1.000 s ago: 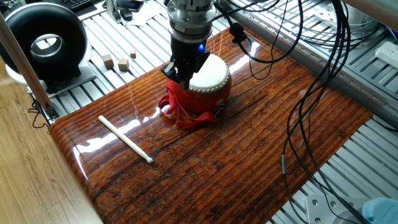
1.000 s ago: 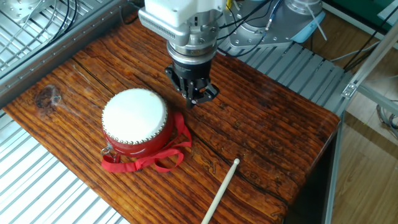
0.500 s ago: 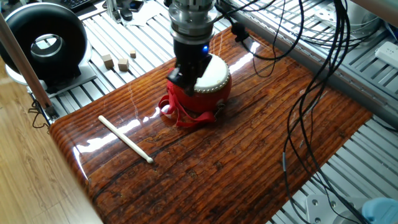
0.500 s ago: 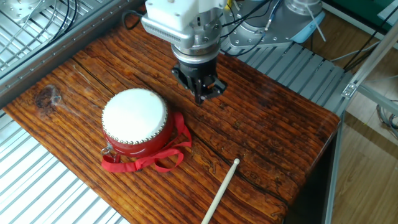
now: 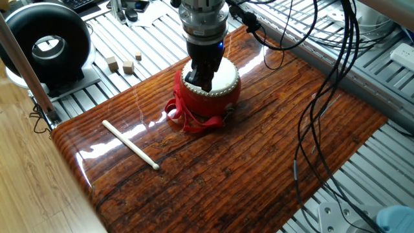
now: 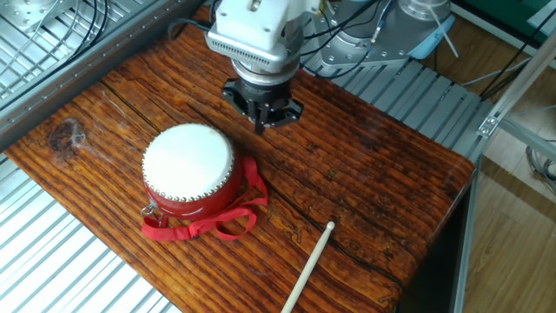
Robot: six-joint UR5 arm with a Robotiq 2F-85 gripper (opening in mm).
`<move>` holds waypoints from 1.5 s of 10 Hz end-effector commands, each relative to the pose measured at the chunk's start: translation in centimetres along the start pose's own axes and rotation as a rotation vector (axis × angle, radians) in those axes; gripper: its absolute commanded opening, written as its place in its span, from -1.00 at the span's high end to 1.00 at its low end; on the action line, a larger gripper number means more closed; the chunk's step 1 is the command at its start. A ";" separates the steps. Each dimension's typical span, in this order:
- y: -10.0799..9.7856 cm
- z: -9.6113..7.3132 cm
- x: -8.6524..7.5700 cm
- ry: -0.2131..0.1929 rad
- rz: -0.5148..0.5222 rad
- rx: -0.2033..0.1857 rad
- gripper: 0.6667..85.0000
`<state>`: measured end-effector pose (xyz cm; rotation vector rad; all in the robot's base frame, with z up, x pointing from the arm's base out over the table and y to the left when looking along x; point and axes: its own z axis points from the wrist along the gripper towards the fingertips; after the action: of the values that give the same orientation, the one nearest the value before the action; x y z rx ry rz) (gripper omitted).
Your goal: Play the drum
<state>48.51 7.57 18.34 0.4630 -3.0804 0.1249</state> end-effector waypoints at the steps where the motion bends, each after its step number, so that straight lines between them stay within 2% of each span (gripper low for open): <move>1: 0.3 -0.2 1.4 0.055 0.064 -0.013 0.99; 2: 3.7 0.1 -1.1 0.055 0.116 -0.024 0.99; 3: 7.5 0.4 -3.8 0.040 0.128 -0.061 0.98; 4: 10.6 0.9 -7.1 0.004 0.135 -0.081 0.83; 5: 12.1 1.8 -9.3 -0.026 0.129 -0.080 0.68; 6: 12.7 3.4 -10.4 -0.058 0.057 -0.107 0.22; 7: 11.5 5.0 -11.2 -0.078 0.072 -0.069 0.19; 8: 9.6 6.3 -10.9 -0.061 0.097 -0.002 0.25; 9: 9.6 6.5 -10.7 -0.052 0.145 -0.004 0.41; 10: 10.4 6.5 -9.8 -0.016 0.200 -0.032 0.94; 11: 12.9 6.3 -8.6 0.040 0.180 -0.125 0.66; 12: 13.5 6.2 -8.3 0.050 0.115 -0.150 0.23; 13: 13.4 6.2 -8.1 0.052 0.071 -0.148 0.23; 14: 13.2 6.3 -9.0 0.012 -0.001 -0.139 -0.15; 15: 12.7 6.3 -10.6 -0.048 -0.023 -0.122 -0.32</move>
<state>53.63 21.48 10.88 0.3778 -3.0779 -0.0380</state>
